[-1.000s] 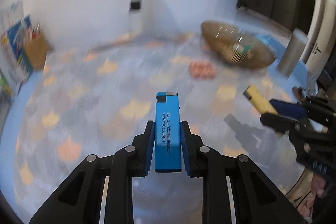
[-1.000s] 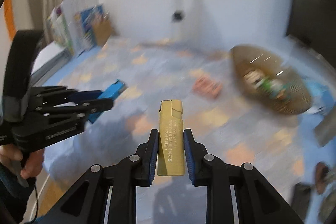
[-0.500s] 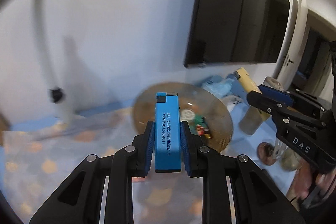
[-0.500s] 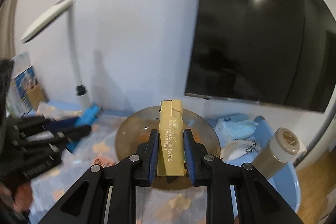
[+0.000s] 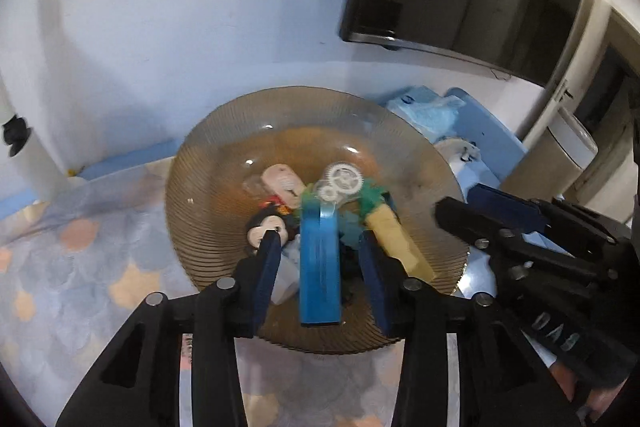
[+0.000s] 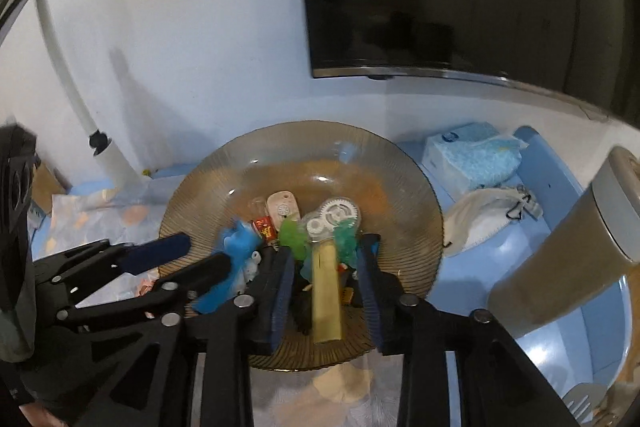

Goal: Organize rigid objects
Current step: 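Carry the USB stick and yellow lighter into the brown bowl and open both grippers, then bring both grippers back to the clear cup and pink box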

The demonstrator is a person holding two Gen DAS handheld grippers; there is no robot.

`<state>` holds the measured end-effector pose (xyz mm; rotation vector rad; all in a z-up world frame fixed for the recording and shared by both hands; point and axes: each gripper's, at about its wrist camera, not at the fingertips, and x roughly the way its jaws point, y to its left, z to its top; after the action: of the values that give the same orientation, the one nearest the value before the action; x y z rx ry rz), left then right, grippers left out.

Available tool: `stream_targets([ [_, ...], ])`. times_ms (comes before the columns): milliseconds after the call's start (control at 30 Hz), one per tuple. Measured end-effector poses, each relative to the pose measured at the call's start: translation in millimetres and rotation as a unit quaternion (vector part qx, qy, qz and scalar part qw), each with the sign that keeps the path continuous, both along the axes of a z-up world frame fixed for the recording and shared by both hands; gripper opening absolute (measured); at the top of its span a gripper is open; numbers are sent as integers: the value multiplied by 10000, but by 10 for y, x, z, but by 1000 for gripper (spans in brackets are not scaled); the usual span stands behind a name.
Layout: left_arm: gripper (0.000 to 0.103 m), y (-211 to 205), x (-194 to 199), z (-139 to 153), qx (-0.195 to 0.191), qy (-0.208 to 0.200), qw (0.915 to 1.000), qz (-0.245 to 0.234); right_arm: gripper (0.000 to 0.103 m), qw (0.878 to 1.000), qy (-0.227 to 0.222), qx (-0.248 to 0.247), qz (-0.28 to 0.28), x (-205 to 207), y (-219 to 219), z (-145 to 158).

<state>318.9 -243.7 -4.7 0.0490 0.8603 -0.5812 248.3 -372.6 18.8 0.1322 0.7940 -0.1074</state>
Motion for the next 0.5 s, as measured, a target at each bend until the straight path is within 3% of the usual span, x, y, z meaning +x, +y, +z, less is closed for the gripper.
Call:
stream_targets([
  [200, 38, 573, -276, 425, -337, -369, 9985, 218, 33, 9984, -259, 480, 119, -329, 51, 241],
  [300, 39, 884, -514, 714, -174, -850, 9954, 415, 55, 9968, -452, 559, 341, -508, 298, 410],
  [400, 41, 1243, -739, 892, -51, -1262, 9880, 893, 57, 9939, -704, 446, 720, -710, 653, 561],
  [500, 47, 1729, -879, 847, -141, -1140, 9819, 1508, 61, 9899, -894, 266, 1071, -907, 1053, 590],
])
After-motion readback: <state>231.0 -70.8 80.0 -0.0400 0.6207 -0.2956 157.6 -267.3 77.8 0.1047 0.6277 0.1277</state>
